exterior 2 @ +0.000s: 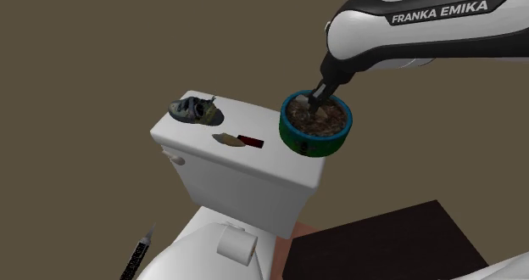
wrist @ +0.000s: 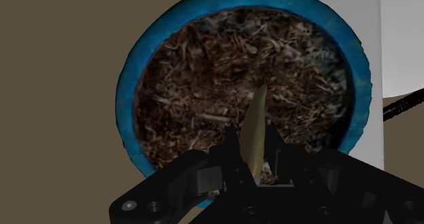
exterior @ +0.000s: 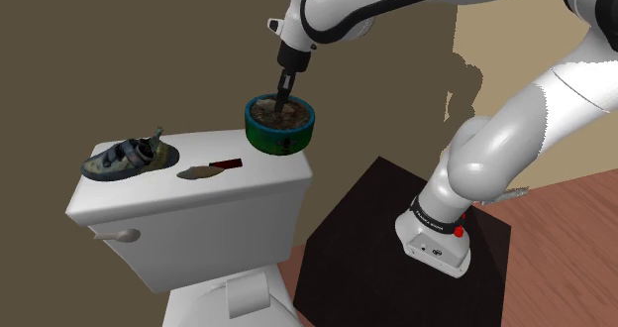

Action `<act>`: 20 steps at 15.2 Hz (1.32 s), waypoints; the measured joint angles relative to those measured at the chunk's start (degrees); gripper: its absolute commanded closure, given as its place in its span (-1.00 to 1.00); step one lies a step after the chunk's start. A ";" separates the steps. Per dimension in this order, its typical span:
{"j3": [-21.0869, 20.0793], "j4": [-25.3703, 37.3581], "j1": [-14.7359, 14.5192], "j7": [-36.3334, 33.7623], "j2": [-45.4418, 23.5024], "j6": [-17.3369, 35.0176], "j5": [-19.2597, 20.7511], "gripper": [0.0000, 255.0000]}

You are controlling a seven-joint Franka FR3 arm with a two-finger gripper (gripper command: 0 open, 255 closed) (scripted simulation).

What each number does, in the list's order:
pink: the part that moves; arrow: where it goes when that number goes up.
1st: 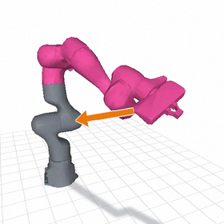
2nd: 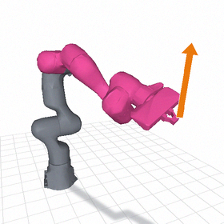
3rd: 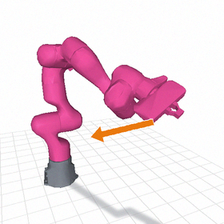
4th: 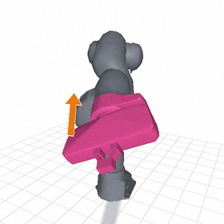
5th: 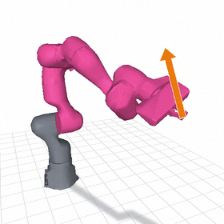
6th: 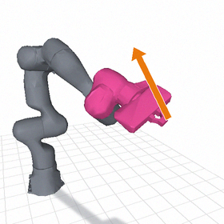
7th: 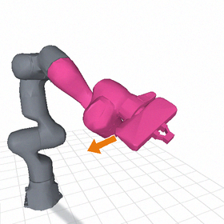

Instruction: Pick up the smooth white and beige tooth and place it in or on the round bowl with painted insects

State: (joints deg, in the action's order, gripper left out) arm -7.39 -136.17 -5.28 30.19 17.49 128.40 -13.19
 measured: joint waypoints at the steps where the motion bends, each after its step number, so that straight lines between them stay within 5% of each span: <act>1: 0.00 -0.02 0.00 0.01 0.01 0.03 0.00 1.00; 2: 0.01 0.00 0.00 0.01 -0.01 0.02 0.00 1.00; 3: 0.01 0.02 0.01 0.00 0.01 0.02 0.00 -1.00; 9: -0.01 -0.12 -0.01 0.00 -0.10 -0.02 0.01 -1.00; 14: 0.97 3.25 0.53 -0.07 3.18 -6.70 0.67 -1.00; 20: 0.96 3.78 0.53 -0.26 3.49 -7.61 0.75 -1.00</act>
